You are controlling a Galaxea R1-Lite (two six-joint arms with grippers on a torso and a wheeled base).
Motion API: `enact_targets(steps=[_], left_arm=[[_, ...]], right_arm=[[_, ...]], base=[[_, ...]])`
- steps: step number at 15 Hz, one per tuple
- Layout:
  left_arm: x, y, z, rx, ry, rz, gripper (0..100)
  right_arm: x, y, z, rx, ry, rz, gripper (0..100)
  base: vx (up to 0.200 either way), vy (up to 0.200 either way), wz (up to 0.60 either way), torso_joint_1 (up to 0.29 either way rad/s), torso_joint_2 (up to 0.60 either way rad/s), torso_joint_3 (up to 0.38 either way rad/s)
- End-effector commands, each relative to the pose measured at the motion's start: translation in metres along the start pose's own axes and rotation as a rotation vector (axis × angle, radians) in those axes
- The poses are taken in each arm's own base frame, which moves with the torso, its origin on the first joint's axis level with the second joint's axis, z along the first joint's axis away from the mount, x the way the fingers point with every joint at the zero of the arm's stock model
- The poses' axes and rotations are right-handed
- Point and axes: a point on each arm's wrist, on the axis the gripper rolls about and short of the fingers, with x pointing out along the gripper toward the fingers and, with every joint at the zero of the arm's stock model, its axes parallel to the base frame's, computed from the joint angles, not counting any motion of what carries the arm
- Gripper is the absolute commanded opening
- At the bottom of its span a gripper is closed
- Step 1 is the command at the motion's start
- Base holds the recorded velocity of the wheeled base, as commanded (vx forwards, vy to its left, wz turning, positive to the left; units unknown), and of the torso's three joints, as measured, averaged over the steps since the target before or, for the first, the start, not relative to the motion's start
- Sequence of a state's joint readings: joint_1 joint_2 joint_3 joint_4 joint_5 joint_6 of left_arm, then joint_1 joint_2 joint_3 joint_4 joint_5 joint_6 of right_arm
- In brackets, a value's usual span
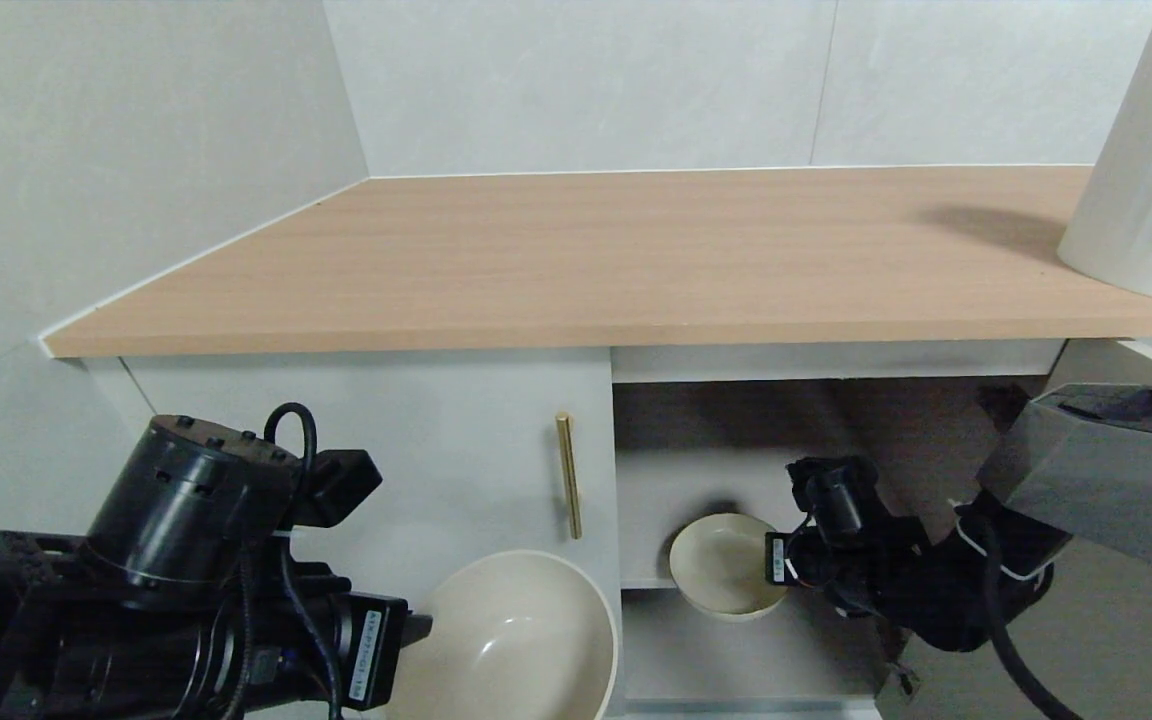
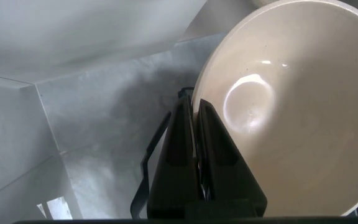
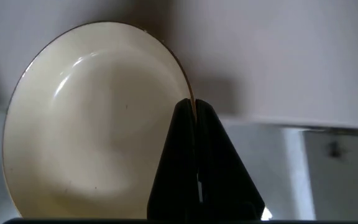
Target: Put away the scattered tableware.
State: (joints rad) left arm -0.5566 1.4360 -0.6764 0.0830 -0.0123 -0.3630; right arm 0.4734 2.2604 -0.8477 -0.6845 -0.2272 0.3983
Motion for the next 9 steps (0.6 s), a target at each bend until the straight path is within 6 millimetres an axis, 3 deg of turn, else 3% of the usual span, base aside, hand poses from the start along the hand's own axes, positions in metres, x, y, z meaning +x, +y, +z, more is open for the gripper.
enact_targets(steps=[1,9], left_arm=[[0.001,0.000,0.000,0.001,0.004,0.000,0],[0.007,0.000,-0.001,0.000,0.024,0.010,0]], right_arm=[[0.020,-0.007,-0.007,0.005,0.011,-0.048,0],[0.041,-0.013,0.008,0.037,-0.060,-0.120,0]], base=[[0.000,0.000,0.00,0.000,0.00,0.000],[0.000,0.000,0.00,0.000,0.00,0.000]])
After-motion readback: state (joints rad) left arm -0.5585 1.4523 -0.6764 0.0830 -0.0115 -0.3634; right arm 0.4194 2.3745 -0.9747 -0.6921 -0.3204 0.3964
